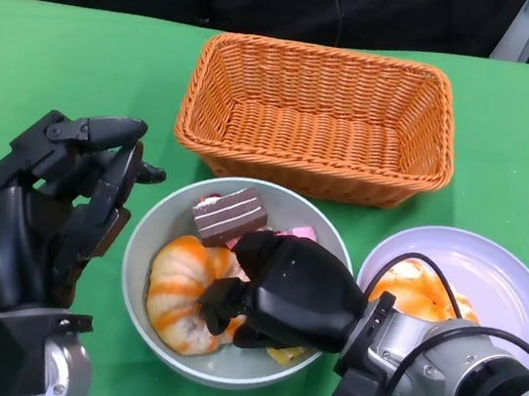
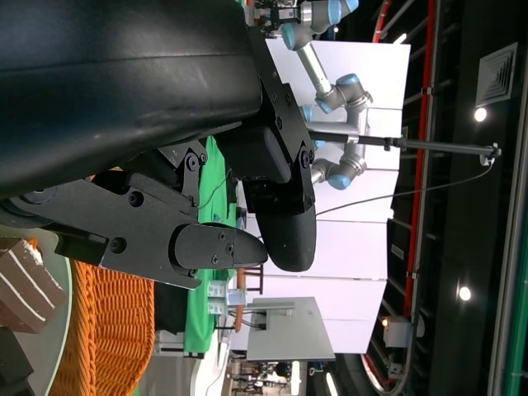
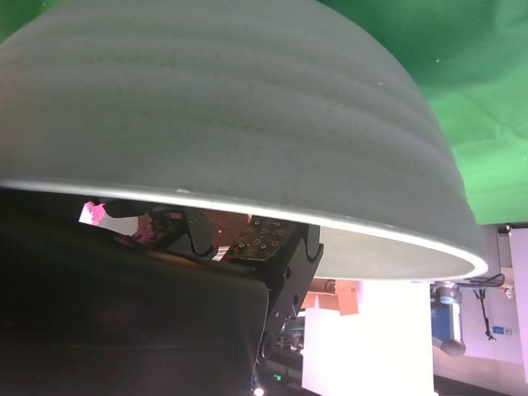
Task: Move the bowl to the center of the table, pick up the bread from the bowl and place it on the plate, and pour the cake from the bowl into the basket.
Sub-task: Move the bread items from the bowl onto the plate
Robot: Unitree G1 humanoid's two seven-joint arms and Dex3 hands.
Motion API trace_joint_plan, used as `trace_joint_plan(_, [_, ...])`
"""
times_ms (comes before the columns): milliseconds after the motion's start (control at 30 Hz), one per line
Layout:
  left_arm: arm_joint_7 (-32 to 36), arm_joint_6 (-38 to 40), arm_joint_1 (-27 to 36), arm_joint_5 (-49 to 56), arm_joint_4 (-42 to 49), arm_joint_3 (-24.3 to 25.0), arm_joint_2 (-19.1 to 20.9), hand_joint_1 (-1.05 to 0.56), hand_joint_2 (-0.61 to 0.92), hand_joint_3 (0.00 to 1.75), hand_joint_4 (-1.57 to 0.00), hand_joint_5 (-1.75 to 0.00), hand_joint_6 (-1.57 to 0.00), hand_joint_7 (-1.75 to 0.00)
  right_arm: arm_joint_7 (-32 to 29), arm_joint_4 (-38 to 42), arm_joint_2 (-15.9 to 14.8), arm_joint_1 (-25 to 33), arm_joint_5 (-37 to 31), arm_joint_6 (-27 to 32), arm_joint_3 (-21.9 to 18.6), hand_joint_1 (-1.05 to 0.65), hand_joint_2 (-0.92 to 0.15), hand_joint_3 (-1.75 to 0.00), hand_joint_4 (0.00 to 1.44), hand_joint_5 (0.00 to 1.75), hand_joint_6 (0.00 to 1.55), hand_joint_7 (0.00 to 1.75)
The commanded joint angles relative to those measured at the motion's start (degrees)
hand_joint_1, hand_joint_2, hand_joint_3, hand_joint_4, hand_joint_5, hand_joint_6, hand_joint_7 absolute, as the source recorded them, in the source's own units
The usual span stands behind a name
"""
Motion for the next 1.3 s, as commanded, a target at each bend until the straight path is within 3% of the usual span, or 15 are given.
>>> trace_joint_plan(33, [-0.3,-1.0,0.1,-0.2,0.4,0.5,0.6,-0.16,0.92,0.33,-0.84,-1.18,-1.01,-0.62,-1.8,0.6,-0.3,-0.6,-0.7,0.6,0.0,-0.29,-0.83,0.0,0.59,1.75,0.71,1.24])
trace_joint_plan(467, [0.3,-0.4,0.6,0.6,-0.1,0.3,0.4,-0.16,0.92,0.32,-0.84,-1.18,-1.01,-0.61,-2.4,0.7,0.2,-0.4,-0.5,0.3,-0.1,-0.3,-0.81,0.0,0.58,1.74,0.72,1.22])
trace_joint_plan(700, [-0.2,-0.7,0.5,0.2,0.0,0.2,0.5,-0.17,0.92,0.31,-0.84,-1.17,-1.01,-0.61,-1.1,-0.4,0.0,-0.1,-1.5,3.5,0.4,-0.41,-0.79,0.0,0.6,1.52,0.83,0.85])
trace_joint_plan(867, [0.0,-0.5,0.5,0.3,-0.1,0.2,0.4,-0.17,0.92,0.31,-0.84,-1.17,-1.01,-0.61,2.9,-2.6,-0.4,0.8,-1.9,6.5,0.4,-0.56,-0.77,0.0,0.53,1.35,0.93,0.44])
trace_joint_plan(967, [0.1,-0.5,0.5,0.6,-0.1,0.2,0.5,-0.17,0.92,0.31,-0.84,-1.17,-1.02,-0.6,6.6,-4.6,-0.8,1.2,-2.1,8.4,0.4,-0.53,-0.8,0.0,0.5,1.22,1.0,0.14])
trace_joint_plan(1167, [0.0,-0.6,0.5,0.4,-0.2,0.2,0.4,-0.16,0.92,0.32,-0.84,-1.17,-1.02,-0.6,12.4,-7.8,-1.7,2.0,-1.8,9.3,0.1,-0.53,-0.81,0.0,0.52,1.02,0.95,0.01])
trace_joint_plan(1300, [-0.1,-0.5,0.6,0.2,-0.3,0.1,0.3,-0.16,0.92,0.32,-0.84,-1.18,-1.02,-0.6,15.5,-9.4,-2.1,2.3,-1.9,10.0,0.2,-0.55,-0.82,0.0,0.54,0.97,0.89,0.0])
